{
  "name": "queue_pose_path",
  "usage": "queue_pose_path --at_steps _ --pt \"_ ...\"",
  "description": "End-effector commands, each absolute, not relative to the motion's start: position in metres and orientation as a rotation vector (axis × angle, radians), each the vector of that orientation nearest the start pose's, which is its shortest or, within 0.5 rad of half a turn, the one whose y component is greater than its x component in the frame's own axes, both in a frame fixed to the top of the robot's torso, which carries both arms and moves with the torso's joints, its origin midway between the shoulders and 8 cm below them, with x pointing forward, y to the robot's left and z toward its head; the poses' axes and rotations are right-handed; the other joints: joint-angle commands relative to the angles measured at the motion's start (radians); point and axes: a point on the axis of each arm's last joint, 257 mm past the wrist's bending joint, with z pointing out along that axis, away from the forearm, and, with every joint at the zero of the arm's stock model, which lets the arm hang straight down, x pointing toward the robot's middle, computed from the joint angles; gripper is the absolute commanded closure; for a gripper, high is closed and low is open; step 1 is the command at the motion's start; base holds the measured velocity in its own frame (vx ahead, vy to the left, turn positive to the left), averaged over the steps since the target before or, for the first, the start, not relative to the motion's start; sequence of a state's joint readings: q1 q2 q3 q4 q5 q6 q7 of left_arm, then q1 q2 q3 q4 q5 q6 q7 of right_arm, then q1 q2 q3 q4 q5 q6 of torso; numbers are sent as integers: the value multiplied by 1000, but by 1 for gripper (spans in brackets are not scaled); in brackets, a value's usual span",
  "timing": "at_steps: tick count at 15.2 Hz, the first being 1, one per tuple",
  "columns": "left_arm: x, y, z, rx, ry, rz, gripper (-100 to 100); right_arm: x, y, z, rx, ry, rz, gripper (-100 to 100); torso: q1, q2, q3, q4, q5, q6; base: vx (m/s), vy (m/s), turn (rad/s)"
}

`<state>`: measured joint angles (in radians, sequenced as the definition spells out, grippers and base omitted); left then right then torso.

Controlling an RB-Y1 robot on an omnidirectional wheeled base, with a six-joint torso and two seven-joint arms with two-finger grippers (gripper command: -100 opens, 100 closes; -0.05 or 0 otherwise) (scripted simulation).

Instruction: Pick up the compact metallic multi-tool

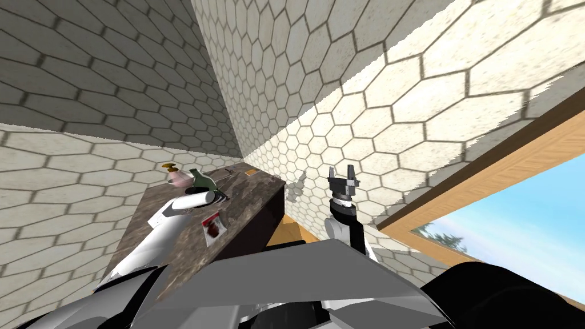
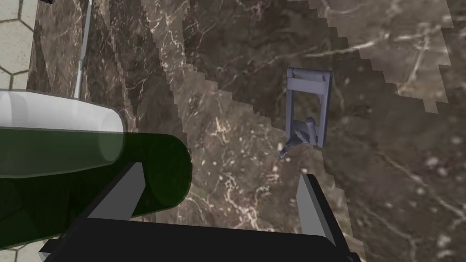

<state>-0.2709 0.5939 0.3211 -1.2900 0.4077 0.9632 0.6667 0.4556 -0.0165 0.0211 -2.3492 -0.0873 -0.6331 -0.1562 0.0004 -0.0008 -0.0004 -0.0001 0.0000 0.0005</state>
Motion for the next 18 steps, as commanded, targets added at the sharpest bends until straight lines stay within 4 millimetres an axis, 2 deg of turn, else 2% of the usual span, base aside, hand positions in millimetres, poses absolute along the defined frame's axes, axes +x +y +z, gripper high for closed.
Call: queue_pose_path --at_steps 1,12,17,18 --pt "499 545 -296 -2473 701 -775 -100 303 -271 89 547 366 1593 0 0 0 0 0 0 0 7 9 -179" --pt "480 543 -310 -2732 541 -668 -100 303 -271 89 547 366 1593 0 0 0 0 0 0 0 7 9 -128" --pt "478 542 -312 -2767 517 -654 -100 303 -271 89 547 366 1592 0 0 0 0 0 0 -1 8 11 -91" --pt "479 541 -320 -2774 496 -648 -100 303 -271 89 547 366 1592 0 0 0 0 0 0 -1 -5 27 -65"
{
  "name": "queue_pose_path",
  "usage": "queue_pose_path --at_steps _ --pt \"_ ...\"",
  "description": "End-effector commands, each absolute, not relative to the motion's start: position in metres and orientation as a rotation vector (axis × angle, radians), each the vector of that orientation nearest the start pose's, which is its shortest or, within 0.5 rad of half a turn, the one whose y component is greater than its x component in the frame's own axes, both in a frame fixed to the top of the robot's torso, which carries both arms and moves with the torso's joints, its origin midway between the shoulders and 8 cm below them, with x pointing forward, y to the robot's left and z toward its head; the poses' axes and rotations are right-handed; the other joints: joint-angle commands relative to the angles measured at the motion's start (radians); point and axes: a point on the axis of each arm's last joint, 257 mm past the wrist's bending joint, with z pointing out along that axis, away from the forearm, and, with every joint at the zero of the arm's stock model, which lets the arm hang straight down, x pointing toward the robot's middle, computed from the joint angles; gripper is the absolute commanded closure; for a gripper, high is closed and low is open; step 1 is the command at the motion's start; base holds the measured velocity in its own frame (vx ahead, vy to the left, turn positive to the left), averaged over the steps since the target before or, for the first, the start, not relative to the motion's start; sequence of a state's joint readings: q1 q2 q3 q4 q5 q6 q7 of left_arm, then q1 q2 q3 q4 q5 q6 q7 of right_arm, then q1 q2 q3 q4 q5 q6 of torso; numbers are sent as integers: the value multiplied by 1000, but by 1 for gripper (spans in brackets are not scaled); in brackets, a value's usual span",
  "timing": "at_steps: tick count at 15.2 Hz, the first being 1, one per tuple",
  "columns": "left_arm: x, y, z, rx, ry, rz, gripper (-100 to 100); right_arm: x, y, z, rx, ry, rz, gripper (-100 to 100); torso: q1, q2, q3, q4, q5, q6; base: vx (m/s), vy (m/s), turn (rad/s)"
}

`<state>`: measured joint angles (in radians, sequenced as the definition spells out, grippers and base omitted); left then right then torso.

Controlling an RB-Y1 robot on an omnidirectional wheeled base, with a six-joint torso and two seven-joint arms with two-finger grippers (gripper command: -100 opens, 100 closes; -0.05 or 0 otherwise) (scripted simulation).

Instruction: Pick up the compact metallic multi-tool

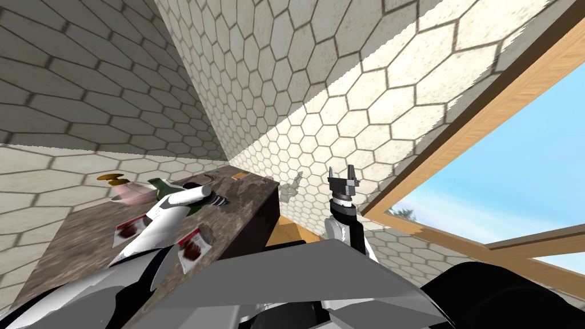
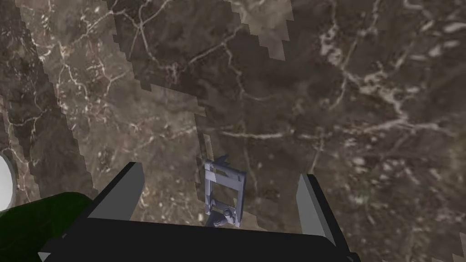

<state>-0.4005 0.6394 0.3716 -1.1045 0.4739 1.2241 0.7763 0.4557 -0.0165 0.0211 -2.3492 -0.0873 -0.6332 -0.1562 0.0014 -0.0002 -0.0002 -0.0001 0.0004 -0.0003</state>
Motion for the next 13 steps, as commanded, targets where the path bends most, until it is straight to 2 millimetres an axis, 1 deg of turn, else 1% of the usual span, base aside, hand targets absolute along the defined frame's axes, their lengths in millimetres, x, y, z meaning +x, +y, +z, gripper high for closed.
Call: queue_pose_path --at_steps 1,3,4,5,9,10,12,13 --pt "479 541 -322 -2774 492 -648 -100 303 -271 89 547 366 1592 0 0 0 0 0 0 0 -12 48 -104" --pt "481 540 -330 -2774 476 -645 -100 303 -271 89 547 366 1592 0 2 1 0 0 0 0 -24 56 -99" --pt "479 540 -326 -2776 487 -645 -100 303 -271 89 547 366 1592 0 2 1 1 0 1 0 -20 36 -40" --pt "480 540 -326 -2774 484 -646 100 303 -271 89 547 366 1592 0 2 1 1 0 0 0 -6 14 -4" --pt "480 540 -326 -2773 484 -648 100 303 -271 89 547 366 1592 0 0 0 0 0 0 -1 -1 1 -1" --pt "478 541 -318 -2774 501 -649 100 303 -271 89 547 366 1592 0 0 0 0 0 1 -1 14 -22 105" --pt "477 541 -312 -2773 514 -650 100 303 -271 89 548 366 1592 0 -2 -1 0 0 0 -2 29 -55 138" --pt "478 541 -316 -2770 503 -653 100 303 -271 89 548 366 1592 0 -3 -1 -1 0 0 -2 17 -37 54"
